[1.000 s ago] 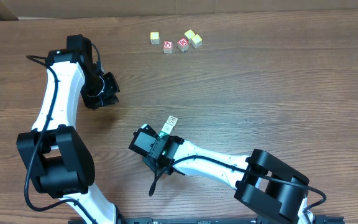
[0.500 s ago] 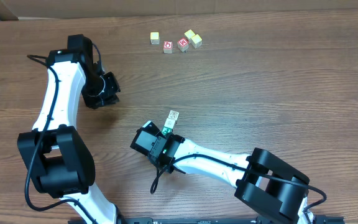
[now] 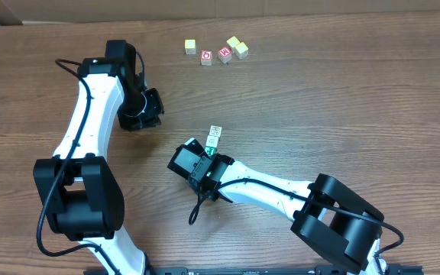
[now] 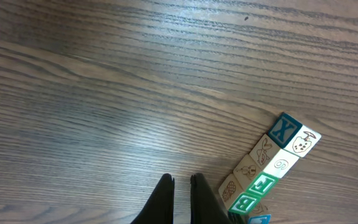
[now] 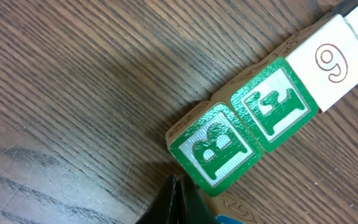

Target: Flip 5 blocks

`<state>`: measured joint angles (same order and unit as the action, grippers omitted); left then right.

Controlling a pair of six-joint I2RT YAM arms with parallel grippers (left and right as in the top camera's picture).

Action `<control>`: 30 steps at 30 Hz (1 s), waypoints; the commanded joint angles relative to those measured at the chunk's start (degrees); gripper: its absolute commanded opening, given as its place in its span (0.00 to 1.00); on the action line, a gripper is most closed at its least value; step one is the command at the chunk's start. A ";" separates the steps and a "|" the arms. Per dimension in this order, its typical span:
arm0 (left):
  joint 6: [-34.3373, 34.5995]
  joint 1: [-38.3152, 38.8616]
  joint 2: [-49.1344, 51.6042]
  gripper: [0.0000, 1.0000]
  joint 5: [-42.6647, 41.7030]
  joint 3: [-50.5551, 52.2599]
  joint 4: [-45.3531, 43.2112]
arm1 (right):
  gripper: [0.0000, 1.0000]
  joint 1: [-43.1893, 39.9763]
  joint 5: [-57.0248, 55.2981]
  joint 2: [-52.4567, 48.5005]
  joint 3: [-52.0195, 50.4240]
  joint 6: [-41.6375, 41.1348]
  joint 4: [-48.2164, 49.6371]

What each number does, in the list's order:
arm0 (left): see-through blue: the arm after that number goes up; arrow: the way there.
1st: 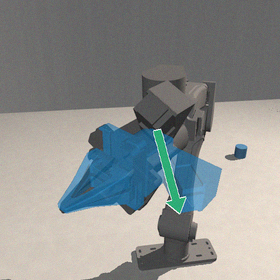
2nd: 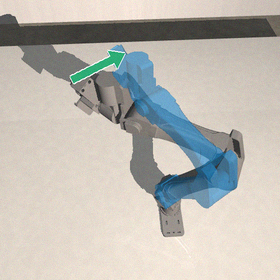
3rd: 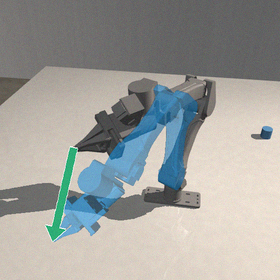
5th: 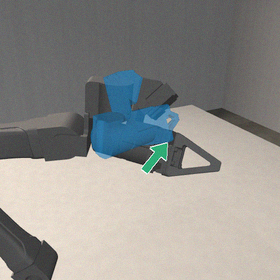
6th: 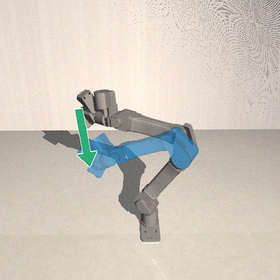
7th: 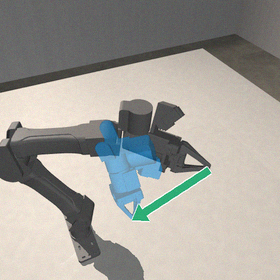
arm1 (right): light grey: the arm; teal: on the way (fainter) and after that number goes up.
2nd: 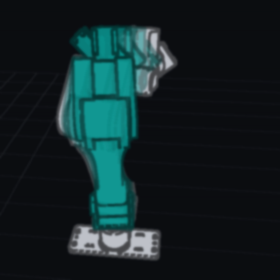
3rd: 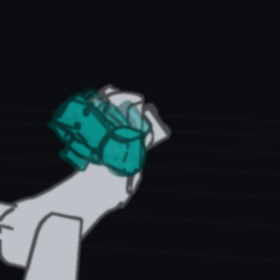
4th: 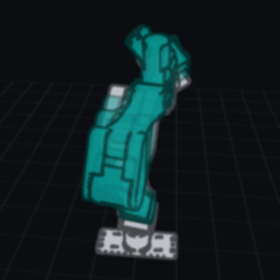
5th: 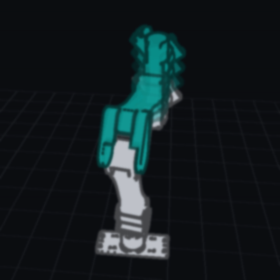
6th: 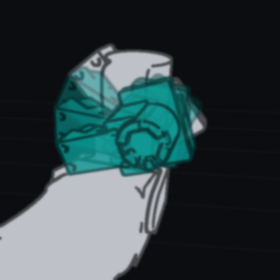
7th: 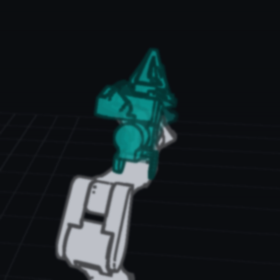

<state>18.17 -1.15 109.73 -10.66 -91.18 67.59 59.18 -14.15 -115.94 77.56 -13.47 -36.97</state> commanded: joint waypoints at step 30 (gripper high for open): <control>-0.83 1.29 -1.18 0.07 2.29 0.22 0.07 | 0.43 -9.64 10.60 8.33 12.13 -12.28 -21.62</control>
<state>18.17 -0.08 109.73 -9.65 -91.18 67.59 52.66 -6.13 -110.19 88.44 -21.08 -56.29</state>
